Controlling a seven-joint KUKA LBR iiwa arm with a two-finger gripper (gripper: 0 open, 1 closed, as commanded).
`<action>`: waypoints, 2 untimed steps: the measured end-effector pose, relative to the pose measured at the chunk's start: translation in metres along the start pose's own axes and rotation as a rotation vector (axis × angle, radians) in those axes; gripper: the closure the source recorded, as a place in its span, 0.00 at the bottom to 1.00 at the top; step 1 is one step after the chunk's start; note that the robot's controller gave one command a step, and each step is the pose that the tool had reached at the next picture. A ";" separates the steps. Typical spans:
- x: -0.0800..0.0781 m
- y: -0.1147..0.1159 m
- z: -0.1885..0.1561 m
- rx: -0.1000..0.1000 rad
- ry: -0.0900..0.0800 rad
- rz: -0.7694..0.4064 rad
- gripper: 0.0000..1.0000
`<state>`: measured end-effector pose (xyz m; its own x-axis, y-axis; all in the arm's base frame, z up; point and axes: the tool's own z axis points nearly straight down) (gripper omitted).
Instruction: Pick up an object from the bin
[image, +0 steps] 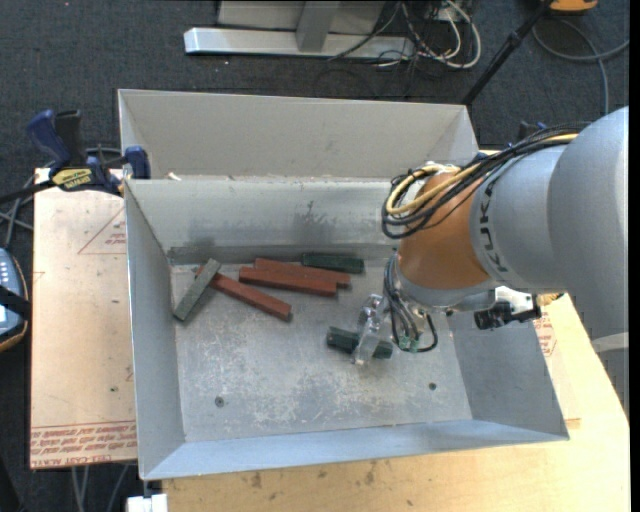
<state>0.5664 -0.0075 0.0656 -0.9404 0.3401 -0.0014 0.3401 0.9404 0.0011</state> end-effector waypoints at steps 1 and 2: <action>0.002 0.000 -0.006 0.001 0.003 0.002 1.00; 0.003 0.000 -0.027 0.002 0.006 0.000 1.00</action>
Offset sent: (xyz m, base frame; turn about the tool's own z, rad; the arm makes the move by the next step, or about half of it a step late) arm 0.0000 -0.0002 0.0222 0.0000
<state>0.5633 -0.0068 0.0922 -0.9403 0.3404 0.0045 0.3404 0.9403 -0.0005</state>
